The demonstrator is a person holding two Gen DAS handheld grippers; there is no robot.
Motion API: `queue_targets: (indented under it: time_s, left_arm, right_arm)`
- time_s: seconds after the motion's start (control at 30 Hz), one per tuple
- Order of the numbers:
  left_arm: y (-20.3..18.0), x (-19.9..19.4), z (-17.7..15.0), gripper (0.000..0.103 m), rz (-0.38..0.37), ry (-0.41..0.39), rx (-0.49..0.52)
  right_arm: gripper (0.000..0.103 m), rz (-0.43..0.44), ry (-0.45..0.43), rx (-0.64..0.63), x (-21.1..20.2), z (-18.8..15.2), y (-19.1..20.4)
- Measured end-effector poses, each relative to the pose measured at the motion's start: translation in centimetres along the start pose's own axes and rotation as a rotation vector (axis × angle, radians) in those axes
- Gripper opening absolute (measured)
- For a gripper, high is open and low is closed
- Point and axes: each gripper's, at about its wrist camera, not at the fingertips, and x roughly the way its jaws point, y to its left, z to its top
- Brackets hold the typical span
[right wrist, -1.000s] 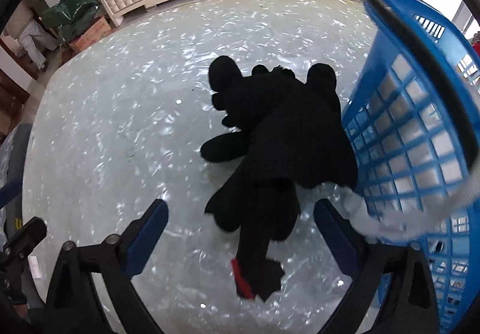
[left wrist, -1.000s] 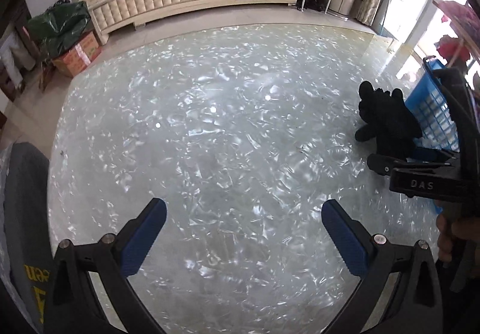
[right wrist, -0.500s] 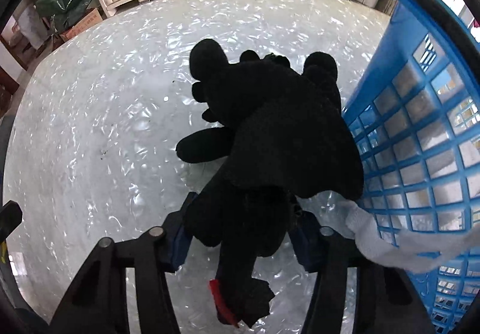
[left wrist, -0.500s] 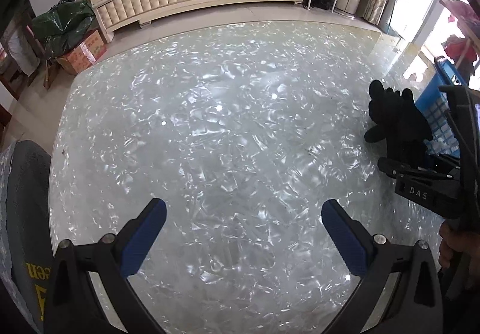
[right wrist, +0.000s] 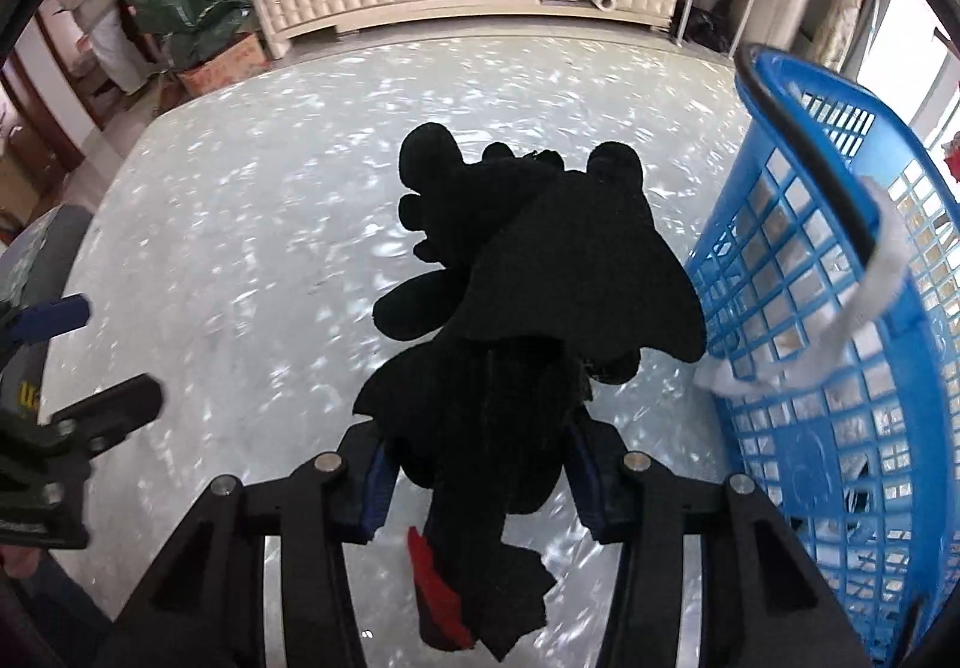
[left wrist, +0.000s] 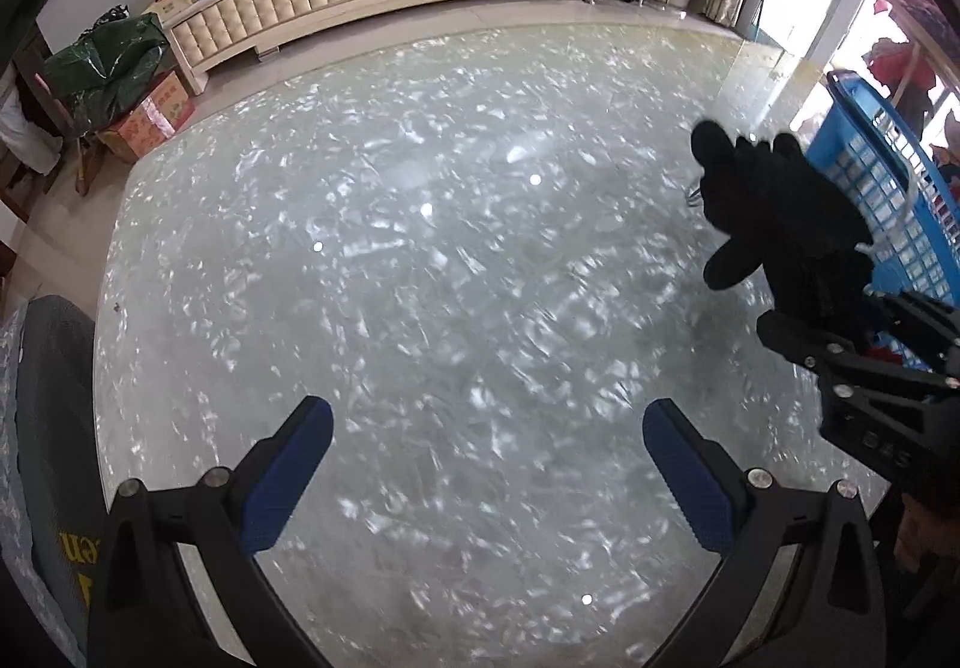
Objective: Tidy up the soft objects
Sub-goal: 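Lift the black plush toy over the basket with the right tool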
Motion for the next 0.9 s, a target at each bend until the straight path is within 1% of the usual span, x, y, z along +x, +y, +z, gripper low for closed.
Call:
queue_targets:
  time_s: [0.1,0.2,0.3,0.47,0.5,0.6,0.73,0.9]
  left_arm:
    - [-1.0,-0.6,-0.4,0.103,0.002,0.01,0.01]
    - [-2.1,-2.5,-0.6,0.103,0.025,-0.031,0.03]
    - [-3.1,-4.4,-0.7,0.103,0.02,-0.063,0.024]
    - [-4.8,-6.7,-1.2,0.103,0.012,-0.086,0.016]
    - [-5.1,-7.0,-1.3,0.103,0.011,-0.088,0.02]
    - [-6.2,-8.1,-1.3,0.103,0.01,-0.097,0.033]
    - [-8.0,-9.5,-1.0,0.103,0.012,-0.129,0.063]
    - [-10.9,-11.3,-0.3,0.103,-0.016,-0.157,0.14]
  right_arm:
    - [0.046,0.021,-0.016,-0.006,-1.7,-0.2,0.1]
    - [0.046,0.035,-0.04,-0.027,-3.4,-0.6,0.1]
    - [0.046,0.051,-0.056,-0.038,-5.3,-1.2,-0.1]
    - [0.046,0.083,-0.079,-0.033,-7.5,-1.8,-2.1]
    - [0.046,0.084,-0.088,-0.037,-7.3,-1.7,-1.8]
    - [0.046,0.086,-0.112,-0.049,-8.6,-2.1,-2.2]
    - [0.046,0.098,-0.126,-0.042,-10.3,-2.6,-3.4]
    - [0.046,0.074,-0.162,-0.033,-12.9,-3.2,-5.7]
